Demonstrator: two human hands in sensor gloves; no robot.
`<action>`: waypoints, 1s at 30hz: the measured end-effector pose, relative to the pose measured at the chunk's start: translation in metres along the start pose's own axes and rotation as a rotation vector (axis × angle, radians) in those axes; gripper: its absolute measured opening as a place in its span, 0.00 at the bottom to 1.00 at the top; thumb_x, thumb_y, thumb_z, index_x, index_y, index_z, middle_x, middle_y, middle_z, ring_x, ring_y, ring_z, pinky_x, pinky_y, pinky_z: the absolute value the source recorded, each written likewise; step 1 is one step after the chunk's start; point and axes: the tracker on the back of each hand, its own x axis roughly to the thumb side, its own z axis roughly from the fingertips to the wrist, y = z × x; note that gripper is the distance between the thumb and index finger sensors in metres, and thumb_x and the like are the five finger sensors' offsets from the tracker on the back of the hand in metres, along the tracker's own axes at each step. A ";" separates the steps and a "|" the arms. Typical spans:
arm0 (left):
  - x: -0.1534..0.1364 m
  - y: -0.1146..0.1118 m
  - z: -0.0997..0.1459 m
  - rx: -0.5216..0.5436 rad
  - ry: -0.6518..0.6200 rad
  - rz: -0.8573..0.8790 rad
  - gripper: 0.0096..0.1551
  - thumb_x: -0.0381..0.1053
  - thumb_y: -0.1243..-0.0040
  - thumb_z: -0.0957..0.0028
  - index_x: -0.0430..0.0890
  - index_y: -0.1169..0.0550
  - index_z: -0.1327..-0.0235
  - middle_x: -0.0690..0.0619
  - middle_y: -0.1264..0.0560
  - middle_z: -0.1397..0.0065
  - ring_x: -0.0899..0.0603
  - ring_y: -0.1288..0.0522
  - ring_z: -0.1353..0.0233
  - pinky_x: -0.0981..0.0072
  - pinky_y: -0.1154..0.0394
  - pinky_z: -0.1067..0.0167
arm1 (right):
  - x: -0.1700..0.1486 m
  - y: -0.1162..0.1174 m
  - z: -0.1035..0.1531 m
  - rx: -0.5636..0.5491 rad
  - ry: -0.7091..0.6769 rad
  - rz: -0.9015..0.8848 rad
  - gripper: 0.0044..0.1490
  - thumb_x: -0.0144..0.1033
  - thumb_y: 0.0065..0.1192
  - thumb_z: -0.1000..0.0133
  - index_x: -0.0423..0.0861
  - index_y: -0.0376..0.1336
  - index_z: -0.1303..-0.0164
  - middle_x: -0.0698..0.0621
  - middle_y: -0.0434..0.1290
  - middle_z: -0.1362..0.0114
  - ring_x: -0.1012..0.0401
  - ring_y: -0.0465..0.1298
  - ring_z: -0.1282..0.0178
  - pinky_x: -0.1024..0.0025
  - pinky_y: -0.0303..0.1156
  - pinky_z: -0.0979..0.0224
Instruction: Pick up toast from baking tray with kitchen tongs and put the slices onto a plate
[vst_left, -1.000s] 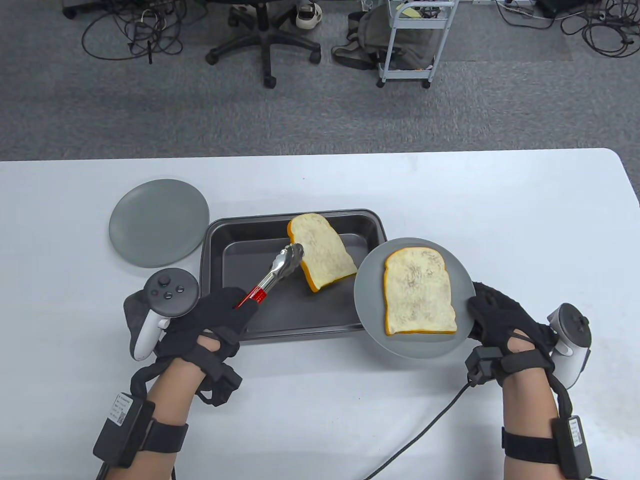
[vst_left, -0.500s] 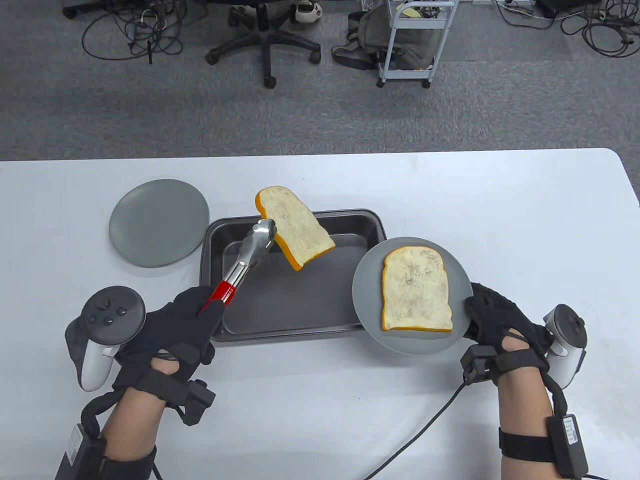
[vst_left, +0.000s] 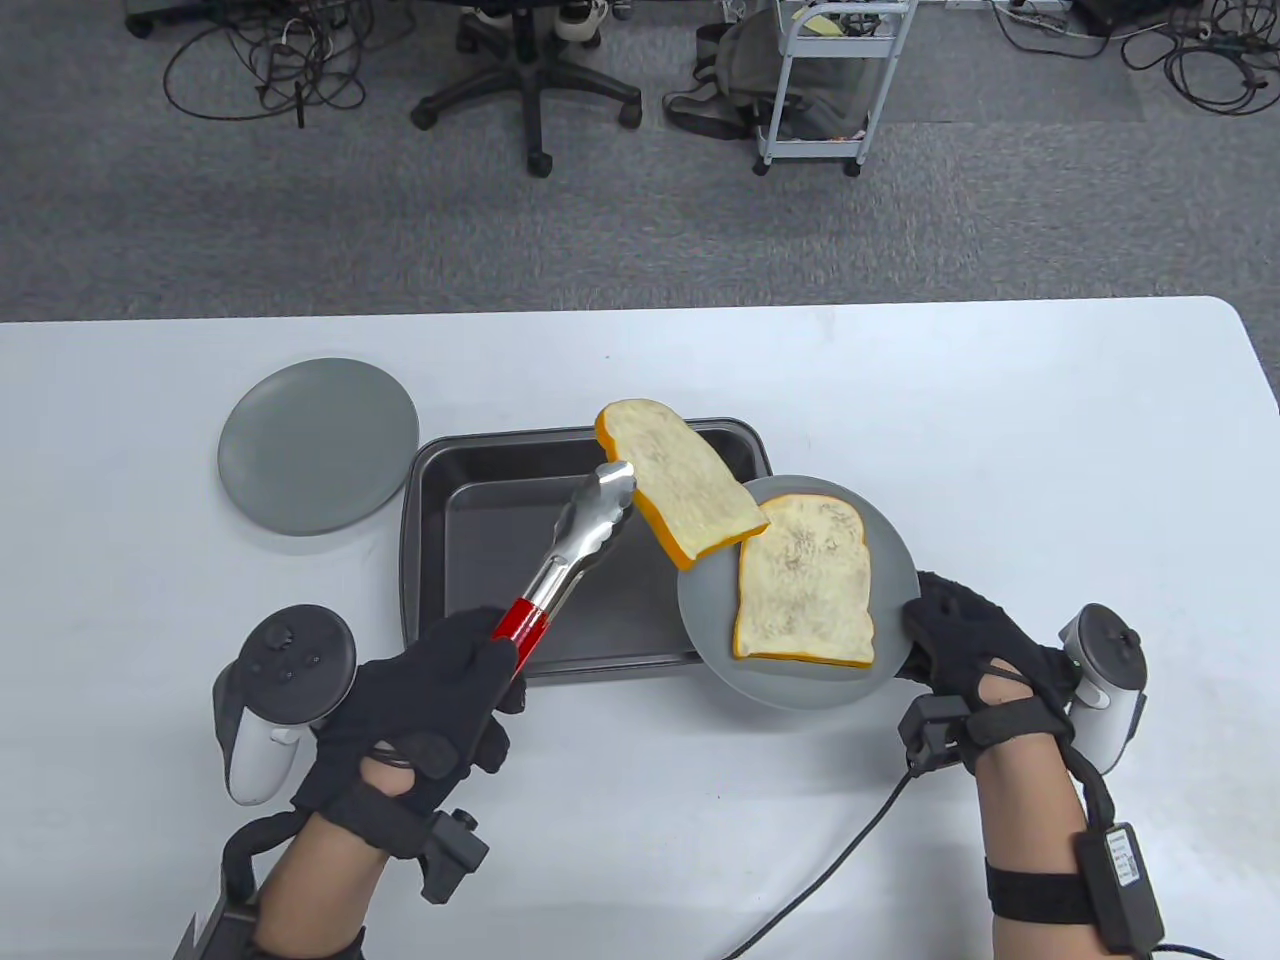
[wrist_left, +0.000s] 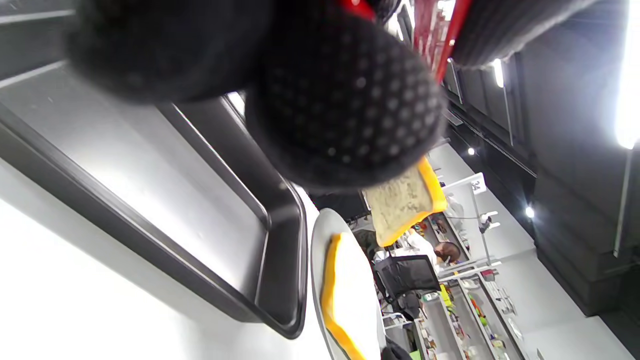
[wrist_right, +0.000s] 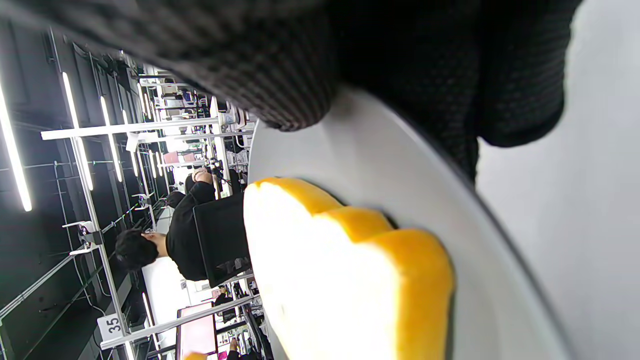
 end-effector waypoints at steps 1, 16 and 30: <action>0.002 -0.005 0.000 -0.001 -0.008 0.000 0.41 0.64 0.45 0.47 0.35 0.30 0.33 0.44 0.15 0.48 0.53 0.10 0.72 0.68 0.12 0.76 | 0.000 0.001 0.000 0.004 0.000 0.003 0.32 0.32 0.73 0.51 0.36 0.68 0.37 0.37 0.84 0.45 0.48 0.91 0.56 0.47 0.85 0.45; 0.006 -0.077 0.001 -0.109 -0.030 -0.122 0.41 0.64 0.46 0.47 0.35 0.31 0.34 0.45 0.15 0.48 0.54 0.10 0.72 0.68 0.12 0.76 | -0.002 0.005 0.001 0.021 0.009 -0.028 0.32 0.31 0.72 0.51 0.35 0.67 0.37 0.37 0.84 0.45 0.48 0.92 0.56 0.47 0.86 0.45; 0.004 -0.086 -0.004 -0.143 0.015 -0.222 0.45 0.68 0.44 0.48 0.34 0.30 0.33 0.43 0.14 0.48 0.52 0.10 0.72 0.68 0.12 0.76 | -0.005 -0.002 -0.002 0.007 0.013 -0.089 0.32 0.31 0.72 0.51 0.35 0.67 0.37 0.37 0.84 0.45 0.48 0.92 0.56 0.47 0.85 0.45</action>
